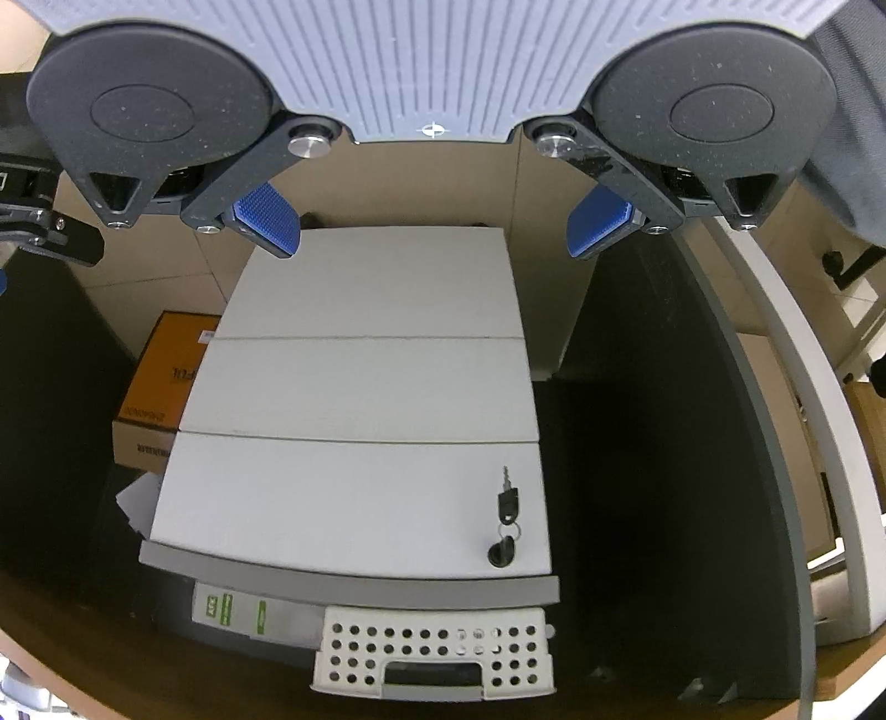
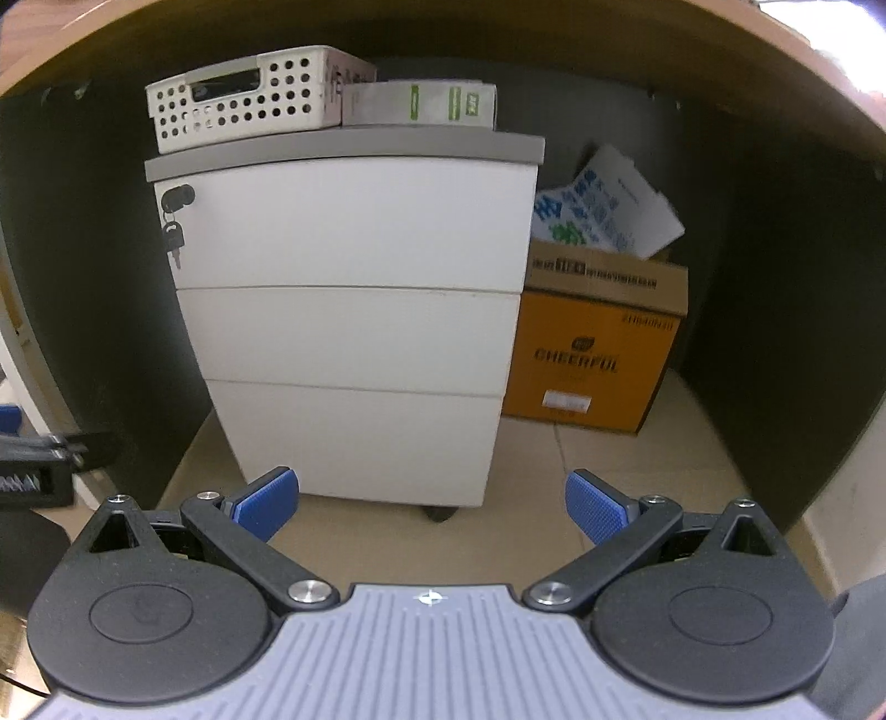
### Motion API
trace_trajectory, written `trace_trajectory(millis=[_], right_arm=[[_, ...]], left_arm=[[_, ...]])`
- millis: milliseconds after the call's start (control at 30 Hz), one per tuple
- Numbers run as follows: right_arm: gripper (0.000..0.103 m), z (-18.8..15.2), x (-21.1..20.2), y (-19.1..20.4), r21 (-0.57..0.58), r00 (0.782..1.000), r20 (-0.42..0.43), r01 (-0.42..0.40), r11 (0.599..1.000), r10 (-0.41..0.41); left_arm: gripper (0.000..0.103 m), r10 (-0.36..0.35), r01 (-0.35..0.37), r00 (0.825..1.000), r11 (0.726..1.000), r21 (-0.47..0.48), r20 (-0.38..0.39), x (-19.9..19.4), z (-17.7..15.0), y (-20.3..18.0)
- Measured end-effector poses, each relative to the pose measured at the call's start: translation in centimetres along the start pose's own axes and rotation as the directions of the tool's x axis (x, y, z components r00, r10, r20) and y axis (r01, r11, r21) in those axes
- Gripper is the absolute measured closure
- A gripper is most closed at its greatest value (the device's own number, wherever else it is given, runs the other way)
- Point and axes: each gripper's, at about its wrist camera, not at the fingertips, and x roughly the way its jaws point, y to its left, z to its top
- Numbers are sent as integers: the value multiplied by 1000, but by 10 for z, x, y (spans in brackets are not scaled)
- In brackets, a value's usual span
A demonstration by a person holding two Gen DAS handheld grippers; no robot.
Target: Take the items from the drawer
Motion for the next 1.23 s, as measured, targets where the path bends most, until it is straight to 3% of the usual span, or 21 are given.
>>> trace_trajectory(millis=[167, 300, 567, 1233], right_arm=[[0, 7, -7, 2, 1, 1000, 3, -15, 1000, 15], [0, 11, -12, 4, -4, 999, 29, -18, 1000, 18], [0, 16, -12, 2, -12, 999, 29, -21, 1000, 21], [0, 26, -16, 4, -27, 999, 38, -35, 999, 36]], left_arm=[[0, -20, 21, 1000, 999, 37, -4, -4, 5, -8], [0, 5, -7, 1000, 998, 63, 30, -16, 9, -11], [0, 35, -35, 999, 999, 10, -40, -14, 17, -3], [0, 23, -23, 999, 1000, -13, -39, -18, 28, -9]])
